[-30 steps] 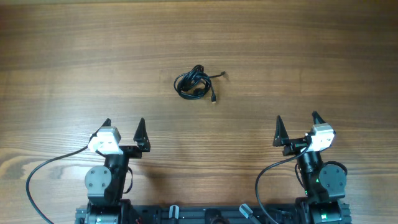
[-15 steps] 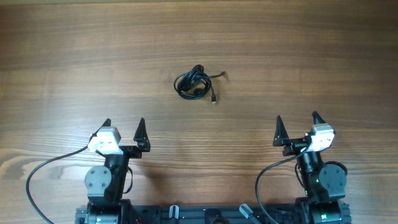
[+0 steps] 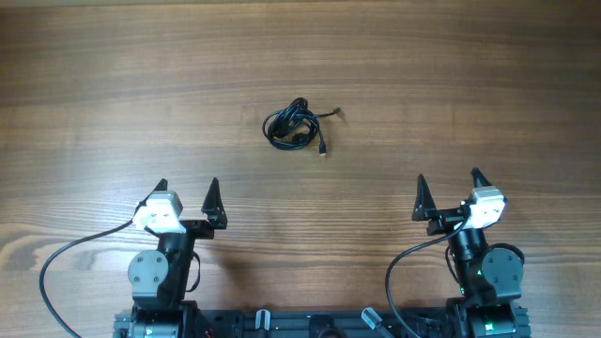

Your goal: Untangle cables

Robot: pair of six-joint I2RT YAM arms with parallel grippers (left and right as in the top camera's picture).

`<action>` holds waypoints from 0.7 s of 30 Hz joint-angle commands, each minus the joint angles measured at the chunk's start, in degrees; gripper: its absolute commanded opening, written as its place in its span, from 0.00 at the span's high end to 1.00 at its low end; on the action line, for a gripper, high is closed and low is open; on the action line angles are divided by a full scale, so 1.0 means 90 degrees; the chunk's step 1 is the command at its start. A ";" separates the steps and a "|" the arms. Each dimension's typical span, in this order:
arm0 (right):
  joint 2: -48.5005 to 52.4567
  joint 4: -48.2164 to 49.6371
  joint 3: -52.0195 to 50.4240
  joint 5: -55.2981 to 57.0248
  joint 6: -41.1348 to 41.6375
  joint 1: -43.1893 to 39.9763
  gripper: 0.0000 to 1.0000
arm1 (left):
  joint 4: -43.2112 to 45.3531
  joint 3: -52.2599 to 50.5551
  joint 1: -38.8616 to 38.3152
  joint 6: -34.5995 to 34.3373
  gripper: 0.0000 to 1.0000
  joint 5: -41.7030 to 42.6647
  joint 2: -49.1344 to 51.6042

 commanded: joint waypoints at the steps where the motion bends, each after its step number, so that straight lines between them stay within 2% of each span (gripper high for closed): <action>1: -0.0097 0.0022 -0.0005 -0.0032 0.0044 0.0007 0.00 | -0.0017 -0.0041 0.0024 0.0087 0.00 -0.0015 0.0019; 21: -0.0097 0.0027 -0.0005 0.0019 0.0027 0.0007 0.00 | -0.0005 -0.0044 0.0024 0.0085 0.00 -0.0012 0.0019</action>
